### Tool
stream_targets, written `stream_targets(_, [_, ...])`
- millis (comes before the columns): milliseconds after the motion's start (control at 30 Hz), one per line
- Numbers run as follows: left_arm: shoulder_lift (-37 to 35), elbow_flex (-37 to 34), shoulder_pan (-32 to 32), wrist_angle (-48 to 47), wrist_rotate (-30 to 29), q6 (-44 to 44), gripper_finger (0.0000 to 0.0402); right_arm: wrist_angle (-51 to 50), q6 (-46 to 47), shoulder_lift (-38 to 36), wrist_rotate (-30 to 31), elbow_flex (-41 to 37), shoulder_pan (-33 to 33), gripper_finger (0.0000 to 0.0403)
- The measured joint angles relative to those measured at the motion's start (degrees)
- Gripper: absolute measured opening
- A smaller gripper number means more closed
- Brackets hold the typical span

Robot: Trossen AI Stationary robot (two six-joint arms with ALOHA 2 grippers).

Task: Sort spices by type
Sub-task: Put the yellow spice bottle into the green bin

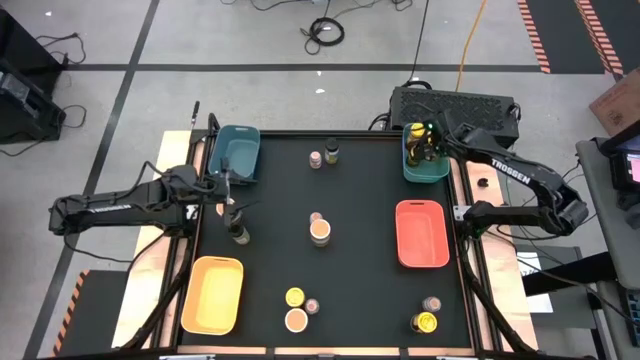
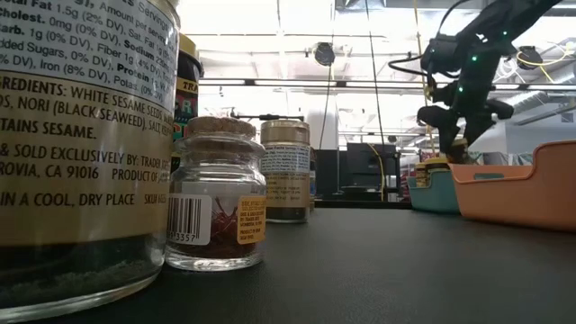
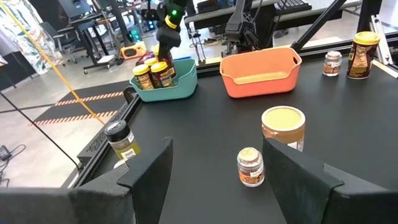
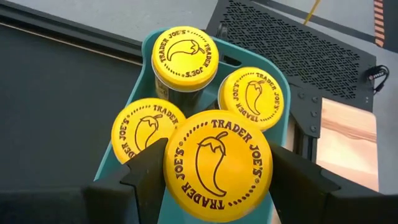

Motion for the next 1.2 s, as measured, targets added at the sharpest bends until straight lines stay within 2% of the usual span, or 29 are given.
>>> stream_targets(267, [1.1,0.0,0.0,0.1,0.0,0.0,0.0251,3.4,-1.0,0.0,0.1,-1.8,0.0,0.0226])
stream_targets(633, [1.3,0.0,0.0,0.3,0.0,0.0,0.0251,3.7,0.9,3.2,1.0,-2.1,0.0,0.0226])
stream_targets(767, [1.3,0.0,0.0,0.3,0.0,0.0,0.0251,3.6,-1.2,3.6,0.8,-2.1,0.0,0.0226])
stream_targets(1200, [1.4,0.0,0.0,0.3,0.1,0.0,0.0251,4.8,-4.9,-2.5,-1.4,-2.4,0.0,0.0226])
